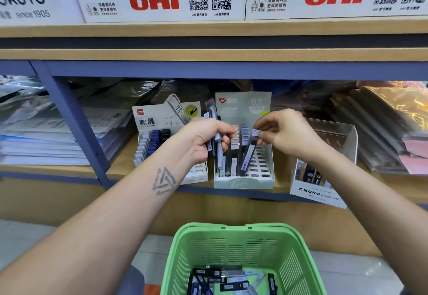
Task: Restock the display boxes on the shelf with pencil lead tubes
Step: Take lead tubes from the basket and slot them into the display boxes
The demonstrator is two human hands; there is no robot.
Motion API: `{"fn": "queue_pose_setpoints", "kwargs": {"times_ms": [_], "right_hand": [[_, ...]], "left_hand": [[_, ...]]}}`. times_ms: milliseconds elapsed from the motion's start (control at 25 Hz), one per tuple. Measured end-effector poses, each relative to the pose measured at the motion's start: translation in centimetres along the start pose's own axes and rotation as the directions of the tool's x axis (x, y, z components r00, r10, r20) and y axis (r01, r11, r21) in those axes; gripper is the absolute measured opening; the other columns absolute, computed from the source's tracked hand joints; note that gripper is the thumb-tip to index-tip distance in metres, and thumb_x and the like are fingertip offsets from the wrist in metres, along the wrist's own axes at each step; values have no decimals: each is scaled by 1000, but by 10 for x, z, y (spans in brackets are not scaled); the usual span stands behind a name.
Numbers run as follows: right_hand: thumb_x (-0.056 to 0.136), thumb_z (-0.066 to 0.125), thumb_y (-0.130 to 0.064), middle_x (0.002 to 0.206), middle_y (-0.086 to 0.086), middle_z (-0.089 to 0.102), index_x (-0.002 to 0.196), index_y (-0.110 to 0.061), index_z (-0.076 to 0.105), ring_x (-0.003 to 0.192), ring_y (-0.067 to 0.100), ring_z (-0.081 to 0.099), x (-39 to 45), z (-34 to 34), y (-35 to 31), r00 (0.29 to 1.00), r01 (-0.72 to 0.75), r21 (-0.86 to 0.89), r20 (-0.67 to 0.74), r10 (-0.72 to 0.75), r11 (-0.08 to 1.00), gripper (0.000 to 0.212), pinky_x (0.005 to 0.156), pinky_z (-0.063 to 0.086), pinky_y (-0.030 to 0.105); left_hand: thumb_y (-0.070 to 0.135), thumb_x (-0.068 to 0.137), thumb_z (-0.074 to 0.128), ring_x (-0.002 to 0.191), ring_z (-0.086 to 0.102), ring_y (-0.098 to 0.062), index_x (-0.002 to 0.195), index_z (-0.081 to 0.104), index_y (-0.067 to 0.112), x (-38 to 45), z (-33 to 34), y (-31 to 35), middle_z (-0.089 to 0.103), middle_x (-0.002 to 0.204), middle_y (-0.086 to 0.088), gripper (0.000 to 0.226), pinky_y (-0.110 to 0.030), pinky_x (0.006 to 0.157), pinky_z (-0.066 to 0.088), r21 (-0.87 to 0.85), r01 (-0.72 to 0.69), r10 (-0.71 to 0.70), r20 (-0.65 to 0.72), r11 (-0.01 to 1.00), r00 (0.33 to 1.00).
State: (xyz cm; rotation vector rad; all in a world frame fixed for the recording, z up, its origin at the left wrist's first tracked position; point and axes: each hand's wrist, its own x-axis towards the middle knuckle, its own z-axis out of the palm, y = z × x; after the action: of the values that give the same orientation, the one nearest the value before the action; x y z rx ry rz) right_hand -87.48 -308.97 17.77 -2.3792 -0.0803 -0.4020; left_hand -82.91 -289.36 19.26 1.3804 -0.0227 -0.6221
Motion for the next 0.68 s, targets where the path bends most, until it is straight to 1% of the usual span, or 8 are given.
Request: {"fn": "queue_pose_setpoints", "kwargs": {"times_ms": [40, 120, 360, 480, 600, 680], "right_hand": [[92, 71, -6, 81, 0, 76, 100, -13, 74, 68, 5, 73, -1, 1, -1, 1000, 17, -12, -10, -17, 1000, 11, 74, 62, 25], [90, 73, -9, 80, -2, 76, 97, -12, 76, 69, 4, 73, -3, 3, -2, 998, 51, -31, -18, -52, 998, 8, 76, 62, 26], [90, 73, -10, 81, -5, 75, 100, -11, 78, 69, -1, 71, -5, 4, 0, 996, 86, -100, -23, -89, 991, 11, 78, 60, 23], [90, 74, -9, 80, -6, 74, 99, -13, 77, 71, 1, 72, -6, 11, 3, 995, 95, -94, 18, -94, 991, 10, 80, 60, 25], [89, 75, -12, 86, -5, 75, 98, -15, 78, 80, 6, 69, -9, 18, 5, 987, 154, -182, 71, -144, 971, 10, 82, 57, 25], [88, 77, -14, 90, -6, 76, 95, -16, 80, 84, 11, 67, -10, 22, 7, 982, 189, -222, 50, -183, 956, 8, 83, 56, 32]], "left_hand": [[-4, 93, 61, 43, 48, -6, 76, 63, 0, -1, -1, -1, 60, 61, -6, 18, -14, 41, 42, 3, 4, -4, 2, 1000, 1000], [-4, 93, 61, 43, 48, -6, 76, 64, 0, -2, -2, -2, 60, 61, -6, 17, -14, 41, 42, 5, 8, -8, 2, 1000, 1000], [-4, 92, 61, 43, 49, -7, 80, 63, 0, -4, -5, -2, 60, 64, -7, 13, -14, 41, 42, -1, 2, -2, 0, 1000, 1000], [-4, 93, 61, 43, 49, -6, 81, 62, 0, -4, -5, -3, 59, 63, -7, 13, -14, 41, 42, -7, 5, -5, 11, 1000, 1000], [-3, 93, 61, 43, 49, -6, 80, 62, 1, -4, -6, -3, 59, 63, -6, 14, -14, 41, 42, -6, 6, -6, 14, 1000, 1000], [-3, 93, 61, 43, 49, -7, 80, 62, 2, -4, -6, -4, 59, 64, -6, 14, -15, 40, 42, -1, 9, -9, 18, 1000, 1000]]}}
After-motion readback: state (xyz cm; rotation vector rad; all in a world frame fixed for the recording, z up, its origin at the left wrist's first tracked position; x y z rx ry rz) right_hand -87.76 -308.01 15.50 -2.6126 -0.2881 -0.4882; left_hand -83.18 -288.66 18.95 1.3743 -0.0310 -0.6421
